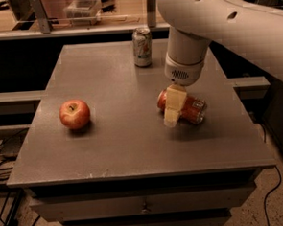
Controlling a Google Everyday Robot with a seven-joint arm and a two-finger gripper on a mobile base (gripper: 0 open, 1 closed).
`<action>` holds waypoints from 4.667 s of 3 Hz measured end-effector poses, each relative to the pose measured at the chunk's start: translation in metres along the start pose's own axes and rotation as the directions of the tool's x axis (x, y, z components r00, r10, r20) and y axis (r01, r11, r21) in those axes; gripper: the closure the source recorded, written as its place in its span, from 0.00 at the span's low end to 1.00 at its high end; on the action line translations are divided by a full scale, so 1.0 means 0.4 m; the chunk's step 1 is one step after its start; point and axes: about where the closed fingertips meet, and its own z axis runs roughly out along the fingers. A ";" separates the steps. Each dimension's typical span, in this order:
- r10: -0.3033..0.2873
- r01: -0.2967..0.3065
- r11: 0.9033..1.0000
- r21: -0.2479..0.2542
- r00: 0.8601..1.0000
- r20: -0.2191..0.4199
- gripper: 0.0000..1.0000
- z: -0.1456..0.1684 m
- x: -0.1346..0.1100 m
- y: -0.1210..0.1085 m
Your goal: Place coke can upright
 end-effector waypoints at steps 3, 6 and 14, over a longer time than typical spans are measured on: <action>0.005 -0.005 1.000 0.005 1.000 -0.023 0.65 0.005 0.013 -0.011; -0.038 0.058 0.998 -0.037 0.910 0.413 1.00 -0.199 -0.018 0.012; 0.071 0.014 0.997 -0.077 0.253 0.965 1.00 -0.259 -0.122 0.066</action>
Offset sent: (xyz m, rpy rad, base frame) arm 0.0052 -0.0129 -0.0147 -0.0654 0.0295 -0.0153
